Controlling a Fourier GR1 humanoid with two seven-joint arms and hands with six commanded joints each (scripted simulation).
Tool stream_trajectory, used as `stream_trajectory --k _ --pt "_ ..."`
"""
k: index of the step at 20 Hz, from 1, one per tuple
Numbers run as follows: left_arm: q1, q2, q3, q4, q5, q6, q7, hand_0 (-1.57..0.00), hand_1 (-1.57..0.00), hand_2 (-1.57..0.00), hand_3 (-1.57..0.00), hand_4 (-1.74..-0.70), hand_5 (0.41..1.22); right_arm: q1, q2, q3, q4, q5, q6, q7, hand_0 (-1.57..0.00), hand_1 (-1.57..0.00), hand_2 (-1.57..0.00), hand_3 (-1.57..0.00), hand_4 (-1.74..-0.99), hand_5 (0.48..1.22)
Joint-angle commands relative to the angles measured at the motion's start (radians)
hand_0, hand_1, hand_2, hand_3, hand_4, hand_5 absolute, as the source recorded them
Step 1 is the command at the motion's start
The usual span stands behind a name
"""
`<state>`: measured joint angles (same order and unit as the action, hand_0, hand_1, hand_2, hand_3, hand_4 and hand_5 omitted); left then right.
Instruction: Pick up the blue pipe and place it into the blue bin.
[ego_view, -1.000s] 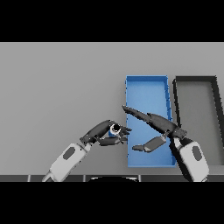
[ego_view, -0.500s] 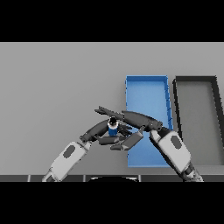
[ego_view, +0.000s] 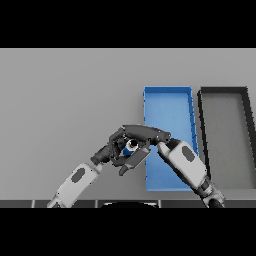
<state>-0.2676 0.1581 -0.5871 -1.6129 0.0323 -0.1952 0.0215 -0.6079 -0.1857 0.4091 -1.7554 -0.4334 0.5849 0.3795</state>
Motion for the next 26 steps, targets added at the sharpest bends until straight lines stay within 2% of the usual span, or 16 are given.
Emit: stream_trajectory --k 1,3,4,6,8,11,12,13,14,15,16,18,19,21,23,26 --pt "0.004 -0.014 0.003 0.007 0.015 -0.01 -0.024 -1.57 -1.55 -1.57 -1.34 -1.69 1.221 -0.001 0.011 0.005 0.001 -0.016 -0.011 0.004 -1.12 -1.13 -1.13 -1.02 -1.498 0.638" --pt "0.011 -0.037 0.015 0.012 0.037 -0.031 -0.038 -1.57 -1.56 -1.57 -1.42 -1.71 1.221 0.01 0.019 0.015 -0.001 -0.02 -0.019 -0.041 -1.28 -1.29 -1.29 -1.22 -1.457 0.848" --pt "0.02 -0.04 0.02 0.012 0.039 -0.036 -0.044 -1.57 -1.56 -1.57 -1.45 -1.72 1.221 0.007 0.016 0.019 0.0 -0.008 -0.022 -0.046 -1.34 -1.34 -1.34 -1.29 -1.445 0.923" --pt "0.008 -0.053 0.026 0.013 0.023 -0.041 -0.029 -1.57 -1.57 -1.57 -1.5 -1.72 1.221 0.01 -0.004 0.038 -0.022 0.043 -0.013 -0.102 -1.42 -1.43 -1.43 -1.39 -1.435 1.03" --pt "0.017 -0.045 0.035 -0.001 0.023 -0.057 0.014 -1.57 -1.57 -1.57 -1.52 -1.73 1.221 0.01 -0.026 0.042 -0.013 0.05 -0.011 -0.132 -1.48 -1.48 -1.48 -1.45 -1.445 1.099" --pt "0.023 -0.051 0.035 -0.003 0.011 -0.064 -0.016 -1.57 -1.57 -1.57 -1.55 -1.73 1.221 0.011 -0.023 0.057 -0.028 -0.013 -0.024 -0.116 -1.52 -1.52 -1.52 -1.51 -1.47 1.158" --pt "0.019 -0.052 0.038 -0.013 0.012 -0.065 -0.008 -1.57 -1.57 -1.57 -1.44 -1.72 1.221 0.004 -0.024 0.054 -0.026 -0.026 -0.036 -0.124 -1.53 -1.53 -1.53 -1.52 -1.475 1.171" --pt "0.017 -0.044 0.042 -0.011 -0.002 -0.064 -0.015 -1.57 -1.51 -1.46 -1.47 -1.66 1.221 0.004 -0.033 0.052 -0.027 -0.025 -0.048 -0.127 -1.54 -1.54 -1.54 -1.53 -1.478 1.181" --pt "0.013 -0.032 0.047 -0.007 -0.017 -0.075 -0.03 -1.31 -1.24 -1.19 -1.2 -1.54 1.221 0.005 -0.04 0.053 -0.028 -0.027 -0.049 -0.139 -1.55 -1.55 -1.55 -1.54 -1.481 1.189" --pt "0.009 -0.031 0.045 -0.007 -0.037 -0.078 -0.023 -1.05 -0.99 -0.95 -0.96 -1.43 1.221 -0.003 -0.045 0.057 -0.03 -0.024 -0.061 -0.126 -1.55 -1.55 -1.55 -1.55 -1.483 1.195" --pt "0.015 -0.039 0.041 -0.004 -0.048 -0.092 -0.012 -0.84 -0.79 -0.76 -0.77 -1.32 1.221 0.008 -0.048 0.07 -0.042 -0.017 -0.068 -0.124 -1.56 -1.56 -1.56 -1.55 -1.484 1.201" --pt "0.009 -0.041 0.044 0.002 -0.09 -0.12 -0.033 -0.53 -0.51 -0.49 -0.49 -1.14 1.221 -0.001 -0.053 0.073 -0.045 -0.028 -0.092 -0.102 -1.56 -1.56 -1.56 -1.56 -1.486 1.208" --pt "0.003 -0.03 0.054 0.014 -0.117 -0.128 -0.071 -0.43 -0.41 -0.39 -0.39 -1.07 1.15 -0.003 -0.06 0.075 -0.052 -0.027 -0.099 -0.094 -1.56 -1.56 -1.56 -1.56 -1.487 1.211" --pt "0.016 -0.031 0.058 0.014 -0.163 -0.119 -0.049 -0.27 -0.26 -0.25 -0.25 -0.95 0.972 0.006 -0.067 0.081 -0.04 -0.011 -0.098 -0.122 -1.57 -1.57 -1.57 -1.56 -1.488 1.214" --pt "0.016 -0.036 0.068 0.013 -0.151 -0.116 -0.057 -0.17 -0.17 -0.16 -0.16 -0.9 0.836 0.003 -0.066 0.088 -0.045 -0.019 -0.111 -0.112 -1.57 -1.57 -1.57 -1.57 -1.488 1.217" --pt "0.018 -0.054 0.078 0.017 -0.118 -0.121 -0.027 -0.09 -0.08 -0.08 -0.08 -0.87 0.697 -0.01 -0.064 0.084 -0.034 -0.011 -0.126 -0.119 -1.57 -1.57 -1.57 -1.57 -1.487 1.219"
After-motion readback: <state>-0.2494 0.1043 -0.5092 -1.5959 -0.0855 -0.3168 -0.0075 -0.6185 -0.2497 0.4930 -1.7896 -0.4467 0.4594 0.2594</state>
